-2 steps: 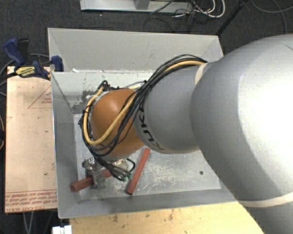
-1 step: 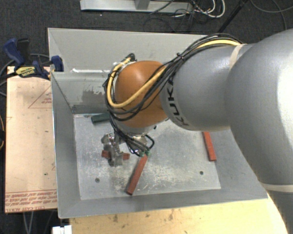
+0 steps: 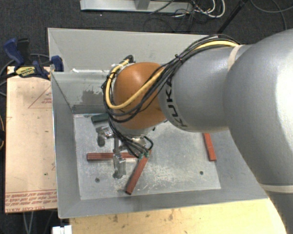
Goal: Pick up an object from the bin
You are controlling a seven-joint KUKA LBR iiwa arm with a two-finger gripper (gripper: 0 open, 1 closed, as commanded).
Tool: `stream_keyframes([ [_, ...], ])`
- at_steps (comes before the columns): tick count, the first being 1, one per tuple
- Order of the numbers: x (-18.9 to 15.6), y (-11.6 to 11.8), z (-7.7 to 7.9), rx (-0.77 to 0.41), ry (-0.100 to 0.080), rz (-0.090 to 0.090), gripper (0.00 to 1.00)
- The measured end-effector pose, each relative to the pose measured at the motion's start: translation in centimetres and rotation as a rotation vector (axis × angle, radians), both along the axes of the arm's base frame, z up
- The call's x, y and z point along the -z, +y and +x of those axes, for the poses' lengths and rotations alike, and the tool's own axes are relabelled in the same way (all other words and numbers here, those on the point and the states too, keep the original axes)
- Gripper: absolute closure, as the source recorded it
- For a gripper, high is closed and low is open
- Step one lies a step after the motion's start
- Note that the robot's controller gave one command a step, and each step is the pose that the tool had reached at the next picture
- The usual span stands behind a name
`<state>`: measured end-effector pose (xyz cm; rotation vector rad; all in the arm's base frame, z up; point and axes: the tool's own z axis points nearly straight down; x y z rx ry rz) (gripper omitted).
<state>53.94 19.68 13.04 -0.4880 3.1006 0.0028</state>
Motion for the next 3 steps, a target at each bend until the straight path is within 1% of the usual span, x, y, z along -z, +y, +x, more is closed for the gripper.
stream_keyframes([
  [1,6.4,-3.6,2.0,0.030,0.006,-0.004,0.00],
  [2,6.0,-3.3,2.1,0.027,0.001,0.000,1.00],
  [3,-9.7,-1.4,-2.0,-0.212,-0.006,0.001,1.00],
])
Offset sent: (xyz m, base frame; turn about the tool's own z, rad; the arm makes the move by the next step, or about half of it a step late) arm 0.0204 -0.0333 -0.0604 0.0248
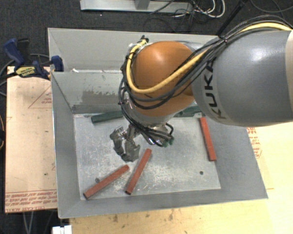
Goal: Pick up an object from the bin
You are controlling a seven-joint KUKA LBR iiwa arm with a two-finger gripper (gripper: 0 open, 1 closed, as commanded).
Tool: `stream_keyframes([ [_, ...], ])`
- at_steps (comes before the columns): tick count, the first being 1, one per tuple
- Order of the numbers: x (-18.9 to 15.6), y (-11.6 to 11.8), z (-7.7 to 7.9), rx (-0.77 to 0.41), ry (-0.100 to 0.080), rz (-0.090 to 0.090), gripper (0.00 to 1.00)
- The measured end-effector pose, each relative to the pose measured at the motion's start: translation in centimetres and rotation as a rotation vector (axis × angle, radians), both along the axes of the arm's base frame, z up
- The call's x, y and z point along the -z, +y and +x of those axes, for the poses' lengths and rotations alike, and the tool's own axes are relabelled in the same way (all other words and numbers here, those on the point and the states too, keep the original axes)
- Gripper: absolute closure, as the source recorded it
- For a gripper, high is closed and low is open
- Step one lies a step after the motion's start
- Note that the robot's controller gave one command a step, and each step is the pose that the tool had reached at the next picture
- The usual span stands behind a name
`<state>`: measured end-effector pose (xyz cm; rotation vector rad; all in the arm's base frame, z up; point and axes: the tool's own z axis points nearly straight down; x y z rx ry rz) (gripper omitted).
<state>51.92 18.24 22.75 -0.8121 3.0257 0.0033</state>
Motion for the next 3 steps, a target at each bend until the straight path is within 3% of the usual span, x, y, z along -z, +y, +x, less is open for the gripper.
stream_keyframes([
  [1,0.4,-0.1,0.0,0.002,0.006,-0.002,0.00],
  [2,12.1,-2.2,-3.3,0.002,0.017,-0.006,0.00],
  [3,15.8,-2.8,0.5,-0.252,0.008,-0.004,0.00],
])
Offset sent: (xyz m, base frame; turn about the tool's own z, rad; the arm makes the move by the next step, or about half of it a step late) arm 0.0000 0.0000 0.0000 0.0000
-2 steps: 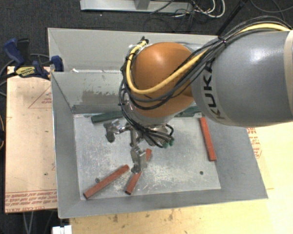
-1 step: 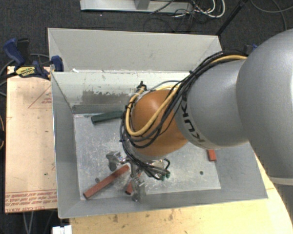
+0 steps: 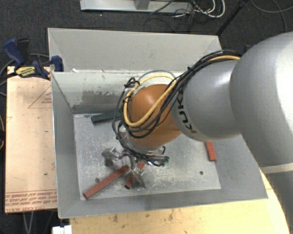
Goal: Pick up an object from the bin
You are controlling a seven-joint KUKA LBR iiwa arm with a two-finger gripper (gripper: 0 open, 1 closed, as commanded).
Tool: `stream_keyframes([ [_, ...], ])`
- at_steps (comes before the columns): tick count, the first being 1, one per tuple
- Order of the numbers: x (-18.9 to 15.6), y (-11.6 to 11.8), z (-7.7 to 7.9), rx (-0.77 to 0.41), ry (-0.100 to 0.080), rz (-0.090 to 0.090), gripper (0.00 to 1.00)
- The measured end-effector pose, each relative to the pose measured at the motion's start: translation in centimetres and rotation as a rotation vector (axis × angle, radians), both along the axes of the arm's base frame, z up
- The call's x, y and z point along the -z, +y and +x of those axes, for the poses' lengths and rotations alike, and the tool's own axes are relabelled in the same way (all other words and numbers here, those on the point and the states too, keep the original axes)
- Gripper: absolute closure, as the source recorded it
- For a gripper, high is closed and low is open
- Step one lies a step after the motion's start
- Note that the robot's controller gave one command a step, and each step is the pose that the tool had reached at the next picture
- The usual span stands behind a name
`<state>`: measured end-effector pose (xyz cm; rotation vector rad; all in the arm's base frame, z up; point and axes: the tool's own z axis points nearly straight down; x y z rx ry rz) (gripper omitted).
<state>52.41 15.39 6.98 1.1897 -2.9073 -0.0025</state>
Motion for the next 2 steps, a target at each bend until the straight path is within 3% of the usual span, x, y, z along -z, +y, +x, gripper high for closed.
stream_keyframes([
  [1,-0.4,0.1,0.2,0.002,-0.006,0.002,1.00],
  [2,-16.0,-1.8,-2.2,-0.159,-0.011,0.002,1.00],
])
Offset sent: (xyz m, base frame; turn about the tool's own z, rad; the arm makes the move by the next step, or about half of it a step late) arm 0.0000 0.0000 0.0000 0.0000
